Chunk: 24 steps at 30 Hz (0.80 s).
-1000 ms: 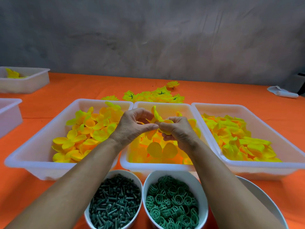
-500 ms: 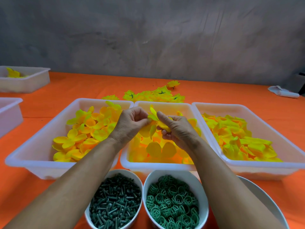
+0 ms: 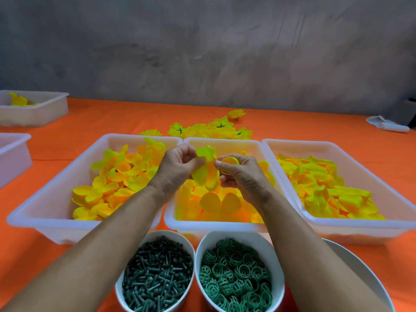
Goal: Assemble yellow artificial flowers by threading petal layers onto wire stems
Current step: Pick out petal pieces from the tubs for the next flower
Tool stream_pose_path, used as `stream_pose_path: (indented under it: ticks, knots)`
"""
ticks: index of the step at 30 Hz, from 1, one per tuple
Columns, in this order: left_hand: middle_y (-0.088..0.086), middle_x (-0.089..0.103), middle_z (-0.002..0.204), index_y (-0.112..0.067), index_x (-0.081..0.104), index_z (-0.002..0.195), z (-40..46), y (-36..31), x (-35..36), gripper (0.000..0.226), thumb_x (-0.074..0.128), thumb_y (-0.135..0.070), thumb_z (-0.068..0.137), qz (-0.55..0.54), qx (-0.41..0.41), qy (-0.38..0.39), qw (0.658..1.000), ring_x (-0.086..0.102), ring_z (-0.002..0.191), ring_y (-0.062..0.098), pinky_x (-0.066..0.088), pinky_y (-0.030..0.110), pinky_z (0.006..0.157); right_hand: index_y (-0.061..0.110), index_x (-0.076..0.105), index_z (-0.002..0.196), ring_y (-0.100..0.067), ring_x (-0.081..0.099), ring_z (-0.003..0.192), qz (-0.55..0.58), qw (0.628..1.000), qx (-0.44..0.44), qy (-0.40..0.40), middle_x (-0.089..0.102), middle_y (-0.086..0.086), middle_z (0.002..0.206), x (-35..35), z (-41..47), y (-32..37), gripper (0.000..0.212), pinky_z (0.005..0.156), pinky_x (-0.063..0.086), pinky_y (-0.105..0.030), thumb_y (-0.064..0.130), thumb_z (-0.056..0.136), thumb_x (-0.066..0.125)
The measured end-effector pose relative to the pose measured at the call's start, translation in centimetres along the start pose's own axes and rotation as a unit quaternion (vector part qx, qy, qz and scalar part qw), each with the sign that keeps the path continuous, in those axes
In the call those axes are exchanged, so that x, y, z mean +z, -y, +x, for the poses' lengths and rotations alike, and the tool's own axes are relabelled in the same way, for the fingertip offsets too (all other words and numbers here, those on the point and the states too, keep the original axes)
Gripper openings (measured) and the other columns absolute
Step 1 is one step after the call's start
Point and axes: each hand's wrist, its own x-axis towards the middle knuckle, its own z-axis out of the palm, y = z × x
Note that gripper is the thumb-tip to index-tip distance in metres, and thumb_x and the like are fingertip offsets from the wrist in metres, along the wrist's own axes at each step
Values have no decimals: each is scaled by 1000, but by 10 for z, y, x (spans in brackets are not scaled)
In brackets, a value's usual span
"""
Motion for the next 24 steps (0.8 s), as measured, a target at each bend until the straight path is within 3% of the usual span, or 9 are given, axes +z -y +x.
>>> stream_pose_path:
  ticks: [4,7,10,12,16,19,22,24]
  knots:
    - [0,65,68,-10,63,80,-3,-2,3,16,70,5,78,61,31,51,996,58,58,6,47,19,52,9,60,77,-9,55,41,-9,1000,3,17,58,-2,54,1,-1,1,11,43,50,-22,4,85,66]
    - [7,64,72,-14,68,76,-2,0,0,17,69,3,80,71,30,17,997,56,66,15,48,28,63,10,58,76,-12,60,46,-27,999,4,31,61,-4,59,1,-1,1,13,48,54,-25,4,84,67]
    - [5,59,66,-13,64,70,0,3,-1,19,68,2,81,76,22,-17,997,52,61,13,44,26,60,9,58,72,-10,63,49,-76,997,-13,26,63,-5,61,4,-1,-1,17,48,55,-25,0,83,66]
    - [5,59,65,-12,61,69,1,3,-1,19,68,0,82,64,12,-36,997,52,54,7,45,22,55,11,56,67,-8,60,48,-100,994,-34,-6,60,-4,59,7,1,-2,22,44,49,-22,-4,81,65]
    - [3,58,63,-15,58,69,2,3,-3,23,66,1,83,46,3,-74,996,53,46,1,43,16,45,16,51,61,-15,49,53,-151,981,-51,-107,52,-4,60,5,8,-8,27,49,38,-23,-3,76,65]
    - [0,58,60,-15,58,69,2,2,-2,22,67,1,82,43,10,-74,996,54,45,0,44,16,42,19,54,70,-14,50,61,-175,974,-57,-132,55,-3,71,3,10,-11,23,51,39,-23,-1,75,65]
    - [-8,61,55,-13,61,70,2,1,-1,22,67,5,80,27,10,-68,997,56,47,0,47,17,45,16,59,95,-18,56,82,-193,971,-66,-125,60,-3,90,3,10,-11,26,68,48,-33,-2,77,60]
    - [-9,63,55,-11,62,72,1,0,-1,22,68,9,78,22,3,-46,999,58,49,0,49,17,47,12,62,103,-20,57,85,-207,970,-68,-111,60,-3,90,3,11,-11,30,74,49,-36,-4,79,54]
